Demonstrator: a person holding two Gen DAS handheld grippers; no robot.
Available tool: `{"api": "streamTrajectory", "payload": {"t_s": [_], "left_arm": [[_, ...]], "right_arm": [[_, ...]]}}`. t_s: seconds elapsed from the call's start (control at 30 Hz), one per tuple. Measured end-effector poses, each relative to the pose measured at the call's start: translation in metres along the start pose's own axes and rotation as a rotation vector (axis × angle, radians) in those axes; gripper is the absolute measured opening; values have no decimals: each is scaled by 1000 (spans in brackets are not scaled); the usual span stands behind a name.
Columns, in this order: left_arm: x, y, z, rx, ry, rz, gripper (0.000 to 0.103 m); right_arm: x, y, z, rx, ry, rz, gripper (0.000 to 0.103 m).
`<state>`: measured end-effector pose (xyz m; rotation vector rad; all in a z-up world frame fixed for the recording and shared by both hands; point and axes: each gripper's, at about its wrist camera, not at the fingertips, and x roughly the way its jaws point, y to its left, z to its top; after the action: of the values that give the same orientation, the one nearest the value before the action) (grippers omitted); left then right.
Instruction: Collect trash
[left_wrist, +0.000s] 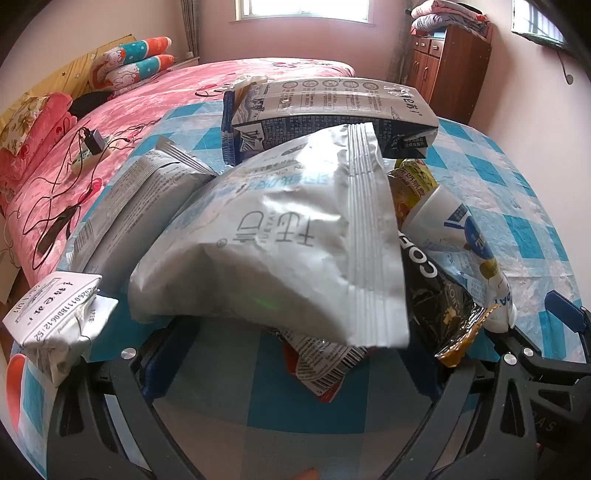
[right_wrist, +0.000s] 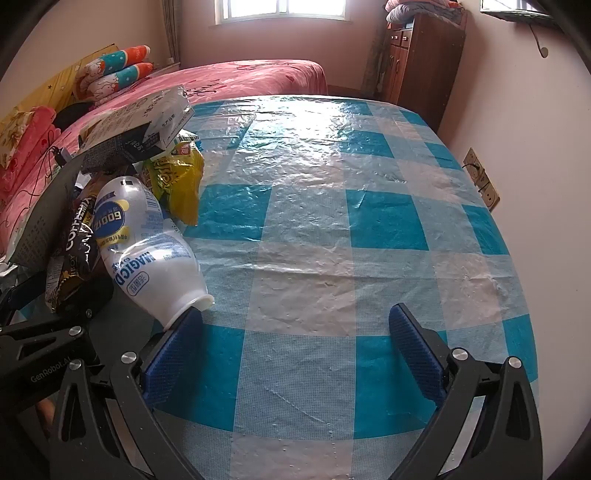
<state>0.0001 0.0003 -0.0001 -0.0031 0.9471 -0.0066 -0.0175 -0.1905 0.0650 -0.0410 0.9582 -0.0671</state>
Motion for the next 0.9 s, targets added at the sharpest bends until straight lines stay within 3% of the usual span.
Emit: {"api": "streamTrajectory", "payload": {"t_s": [0.53,0.67,0.9], "left_arm": [[0,0,0,2,-3,2,99],[-4,-4,-5,43,-8,-35,99],[-37,-5,-25,71,-97,-96,99]], "right_arm": [[-13,2,-19,41,4,-24,99],[-24,0,-31,60,21,-42,99],[-68,-19,-38,144,-73,-108,99]]}}
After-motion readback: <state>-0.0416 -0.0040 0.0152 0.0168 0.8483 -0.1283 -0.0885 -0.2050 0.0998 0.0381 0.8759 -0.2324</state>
